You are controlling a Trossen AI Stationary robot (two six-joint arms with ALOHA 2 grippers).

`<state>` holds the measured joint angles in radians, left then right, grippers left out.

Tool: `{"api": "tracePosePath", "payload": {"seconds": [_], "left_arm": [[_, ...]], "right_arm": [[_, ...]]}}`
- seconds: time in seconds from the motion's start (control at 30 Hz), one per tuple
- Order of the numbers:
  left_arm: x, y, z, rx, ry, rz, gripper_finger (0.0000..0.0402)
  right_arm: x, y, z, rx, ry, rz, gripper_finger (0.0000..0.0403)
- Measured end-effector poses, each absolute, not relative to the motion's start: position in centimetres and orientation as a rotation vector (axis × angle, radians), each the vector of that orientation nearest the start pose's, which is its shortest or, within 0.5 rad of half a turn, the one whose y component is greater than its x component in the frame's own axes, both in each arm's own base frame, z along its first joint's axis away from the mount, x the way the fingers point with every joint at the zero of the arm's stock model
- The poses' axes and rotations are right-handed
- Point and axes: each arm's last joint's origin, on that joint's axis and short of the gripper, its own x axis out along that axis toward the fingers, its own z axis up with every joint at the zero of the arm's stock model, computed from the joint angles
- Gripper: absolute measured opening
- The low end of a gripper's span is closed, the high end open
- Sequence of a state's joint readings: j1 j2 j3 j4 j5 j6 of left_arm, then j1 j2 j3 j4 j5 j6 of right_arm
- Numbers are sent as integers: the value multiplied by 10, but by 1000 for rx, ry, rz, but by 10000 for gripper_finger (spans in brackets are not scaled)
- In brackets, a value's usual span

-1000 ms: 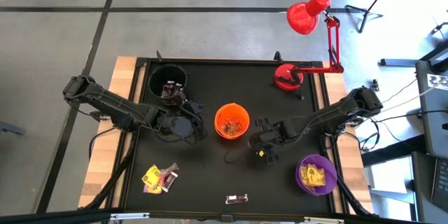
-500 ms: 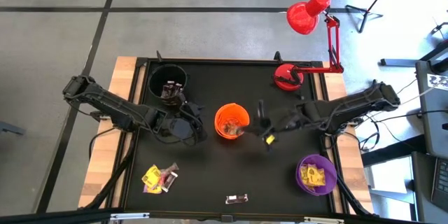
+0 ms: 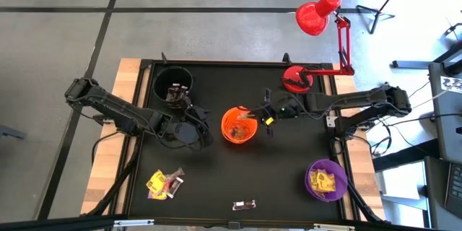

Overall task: Sort candy
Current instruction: Put the green gummy into the orange bucket, then put the brown chocolate bar into the black bucket

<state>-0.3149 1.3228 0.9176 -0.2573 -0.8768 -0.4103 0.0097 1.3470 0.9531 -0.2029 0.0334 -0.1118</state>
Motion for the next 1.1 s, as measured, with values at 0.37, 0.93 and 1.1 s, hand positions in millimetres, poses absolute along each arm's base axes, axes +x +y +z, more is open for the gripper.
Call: {"api": "tracePosePath", "payload": {"seconds": [0.37, 0.93, 1.1], "left_arm": [[266, -63, 265, -17, 429, 640, 124], [266, -63, 265, -48, 415, 647, 124], [266, -63, 265, -67, 409, 651, 124]], "right_arm": [[293, 20, 282, 8, 517, 266, 149], [323, 149, 206, -156, 524, 306, 152], [333, 156, 168, -122, 625, 390, 152]]}}
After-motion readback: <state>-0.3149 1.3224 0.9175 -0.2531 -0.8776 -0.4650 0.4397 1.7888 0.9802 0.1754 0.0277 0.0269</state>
